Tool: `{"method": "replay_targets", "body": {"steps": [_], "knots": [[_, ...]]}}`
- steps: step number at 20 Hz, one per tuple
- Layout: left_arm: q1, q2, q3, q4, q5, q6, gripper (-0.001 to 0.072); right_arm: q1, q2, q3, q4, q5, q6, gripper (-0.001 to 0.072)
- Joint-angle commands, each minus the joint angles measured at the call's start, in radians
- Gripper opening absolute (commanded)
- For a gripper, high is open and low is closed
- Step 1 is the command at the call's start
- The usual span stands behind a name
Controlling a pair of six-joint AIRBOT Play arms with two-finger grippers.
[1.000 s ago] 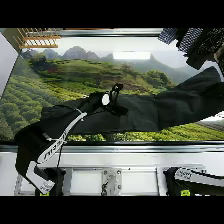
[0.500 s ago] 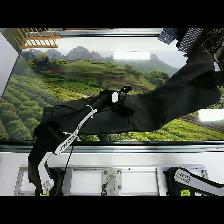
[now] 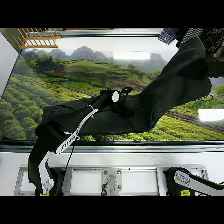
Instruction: Fold the clothes and pants, and hang the long-sleeved shirts on hangers.
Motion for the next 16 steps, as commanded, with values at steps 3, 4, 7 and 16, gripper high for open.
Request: {"method": "replay_targets", "body": {"steps": [3,4,7,16], "knots": [[0.004,0.022,0.002,0.005,-0.004,0.001,0.0011,0.089,-0.010,0.044,0.035,-0.038,0.046,0.0016],[0.011,0.033,0.002,0.005,-0.003,0.001,0.0011,0.103,-0.016,0.056,0.036,-0.038,0.061,0.0016],[0.042,0.078,0.001,0.005,-0.004,0.002,0.0011,0.145,-0.026,0.080,0.035,-0.060,0.077,0.0016],[0.280,0.299,0.001,0.014,-0.043,0.065,0.0011,0.331,-0.114,0.220,0.035,-0.137,0.154,0.0015]]}}
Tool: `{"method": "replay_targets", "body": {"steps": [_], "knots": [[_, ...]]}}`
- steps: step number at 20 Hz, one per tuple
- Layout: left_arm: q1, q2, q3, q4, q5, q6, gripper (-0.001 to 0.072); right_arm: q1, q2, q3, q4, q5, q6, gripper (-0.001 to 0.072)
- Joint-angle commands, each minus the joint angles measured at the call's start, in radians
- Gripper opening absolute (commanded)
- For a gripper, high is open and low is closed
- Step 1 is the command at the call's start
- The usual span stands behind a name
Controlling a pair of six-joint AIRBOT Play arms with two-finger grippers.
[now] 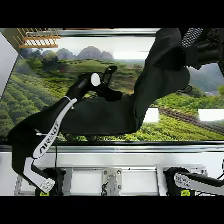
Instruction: Fold the clothes and pants, and hang the long-sleeved shirts on hangers.
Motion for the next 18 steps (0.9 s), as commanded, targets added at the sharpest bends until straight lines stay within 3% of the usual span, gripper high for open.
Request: {"method": "replay_targets", "body": {"steps": [1,15,18], "knots": [[0.116,0.098,0.001,0.005,-0.035,0.037,0.0011,0.101,-0.051,0.076,0.001,-0.046,0.029,0.0016],[0.589,0.506,0.001,0.006,-0.130,0.132,0.0011,0.608,-0.390,0.135,0.014,-0.418,0.000,0.0015],[0.663,0.565,0.001,0.005,-0.149,0.145,0.0011,0.694,-0.461,0.135,-0.045,-0.525,0.001,0.0015]]}}
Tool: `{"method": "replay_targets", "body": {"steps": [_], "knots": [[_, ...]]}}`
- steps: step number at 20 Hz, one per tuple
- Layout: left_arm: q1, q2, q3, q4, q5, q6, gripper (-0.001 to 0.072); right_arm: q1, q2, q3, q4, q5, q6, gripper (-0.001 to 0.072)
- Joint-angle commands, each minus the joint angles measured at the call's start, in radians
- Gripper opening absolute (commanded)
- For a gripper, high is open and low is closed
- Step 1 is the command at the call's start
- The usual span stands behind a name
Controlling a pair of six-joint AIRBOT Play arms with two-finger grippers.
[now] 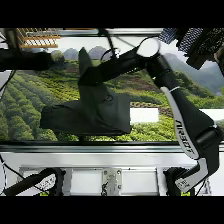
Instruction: Fold the clothes and pants, and hang the long-sleeved shirts on hangers.
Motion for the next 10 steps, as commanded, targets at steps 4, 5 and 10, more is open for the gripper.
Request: {"method": "replay_targets", "body": {"steps": [4,5,10], "knots": [[0.141,0.117,0.001,0.000,-0.014,0.021,0.0011,0.174,-0.129,0.001,-0.187,-0.260,0.020,0.0015],[0.151,0.126,0.001,0.000,-0.014,0.021,0.0011,0.195,-0.143,0.001,-0.236,-0.293,0.037,0.0015],[0.158,0.159,0.001,-0.003,-0.017,0.020,0.0011,0.322,-0.234,0.009,-0.293,-0.591,0.040,0.0050]]}}
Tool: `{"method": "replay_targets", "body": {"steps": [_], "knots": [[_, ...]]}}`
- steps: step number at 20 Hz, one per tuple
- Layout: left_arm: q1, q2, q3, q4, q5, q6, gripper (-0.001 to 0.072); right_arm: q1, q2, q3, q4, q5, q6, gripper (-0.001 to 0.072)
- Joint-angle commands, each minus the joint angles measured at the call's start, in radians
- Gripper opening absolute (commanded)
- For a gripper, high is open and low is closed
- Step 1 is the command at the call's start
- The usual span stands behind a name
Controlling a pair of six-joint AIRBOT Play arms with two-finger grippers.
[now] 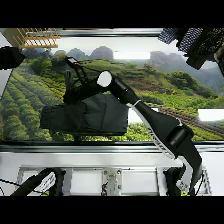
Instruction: Fold the clothes and pants, and hang the long-sleeved shirts on hangers.
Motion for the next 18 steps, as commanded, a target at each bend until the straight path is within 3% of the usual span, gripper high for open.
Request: {"method": "replay_targets", "body": {"steps": [1,2,6,11,13,16,18], "knots": [[0.009,0.021,0.001,-0.009,-0.002,0.001,0.0011,0.118,-0.080,0.023,-0.013,-0.303,-0.025,0.0404],[0.009,0.021,0.001,-0.008,-0.003,-0.002,0.0011,0.153,-0.101,0.037,0.005,-0.344,-0.061,0.0688],[0.009,0.021,0.001,-0.008,-0.036,-0.002,0.0011,0.279,-0.089,0.042,-0.039,-0.357,-0.371,0.0703],[0.009,0.021,0.001,-0.008,-0.073,-0.002,0.0011,0.248,-0.010,0.042,-0.198,-0.316,-0.390,0.0704],[0.009,0.021,0.001,-0.008,-0.074,-0.003,0.0011,0.194,0.024,0.038,-0.270,-0.232,-0.261,0.0703],[0.009,0.021,0.000,-0.008,-0.081,-0.014,0.0011,0.111,0.076,-0.040,-0.445,-0.208,0.105,0.0704],[0.009,0.021,-0.003,-0.008,-0.082,-0.018,0.0011,0.054,0.128,-0.126,-0.531,-0.140,0.202,0.0703]]}}
